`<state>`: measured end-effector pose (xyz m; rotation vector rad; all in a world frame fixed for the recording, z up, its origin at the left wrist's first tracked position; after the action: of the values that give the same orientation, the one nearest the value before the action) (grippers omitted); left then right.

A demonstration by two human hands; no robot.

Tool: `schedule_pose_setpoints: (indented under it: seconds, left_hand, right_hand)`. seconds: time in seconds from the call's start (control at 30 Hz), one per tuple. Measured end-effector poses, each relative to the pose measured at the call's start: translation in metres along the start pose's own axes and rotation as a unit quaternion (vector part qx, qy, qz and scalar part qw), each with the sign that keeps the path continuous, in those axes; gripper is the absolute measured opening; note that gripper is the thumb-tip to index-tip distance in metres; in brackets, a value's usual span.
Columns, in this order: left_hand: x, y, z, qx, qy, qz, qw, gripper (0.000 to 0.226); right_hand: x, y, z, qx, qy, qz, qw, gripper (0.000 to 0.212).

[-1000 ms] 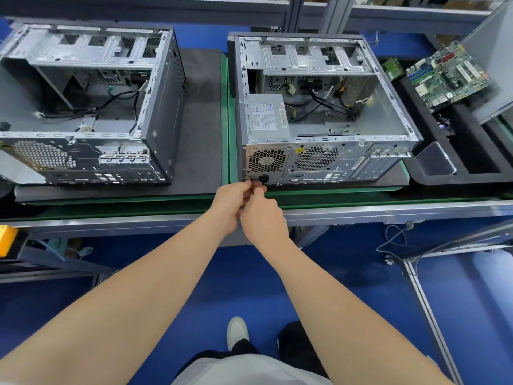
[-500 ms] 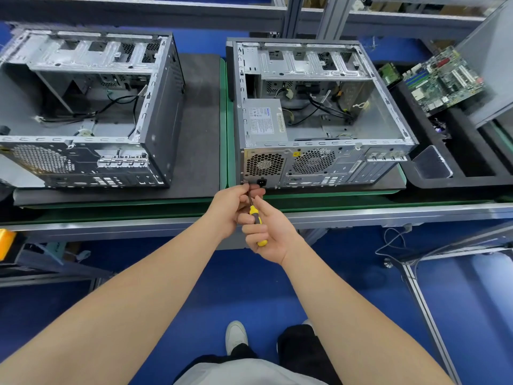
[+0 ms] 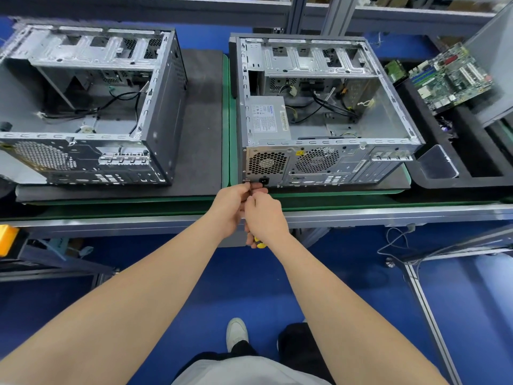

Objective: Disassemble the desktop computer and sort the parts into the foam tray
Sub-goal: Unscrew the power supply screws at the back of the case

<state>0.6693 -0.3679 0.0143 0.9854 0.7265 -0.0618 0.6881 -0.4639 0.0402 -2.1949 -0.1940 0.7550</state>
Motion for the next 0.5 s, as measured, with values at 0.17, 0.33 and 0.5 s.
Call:
schedule_pose_setpoints:
  seconds: [0.17,0.33,0.5]
  left_hand:
    - [0.0,0.0,0.0,-0.02,-0.002,-0.023,1.0,0.03]
    - [0.004,-0.002,-0.002,0.0,0.011,0.011,1.0,0.026]
    - [0.005,-0.001,-0.003,0.001,0.0,0.029,1.0,0.029]
  right_hand:
    - [0.002,-0.005,0.007,-0.263,0.094,-0.068,0.958,0.031]
    - [0.003,0.002,0.008,-0.257,0.11,-0.111,0.954,0.024]
    - [0.009,0.016,-0.006,0.152,-0.034,0.0,0.988,0.035]
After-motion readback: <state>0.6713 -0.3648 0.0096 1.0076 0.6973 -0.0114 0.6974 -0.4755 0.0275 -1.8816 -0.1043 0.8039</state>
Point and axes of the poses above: each hand's wrist, its own x-axis towards the middle knuckle, its own z-axis out of the palm, y = z × x, the point moved 4 cm from there along x, towards the middle knuckle, and after that the axes turned 1 degree about z, right-handed, at the moved point
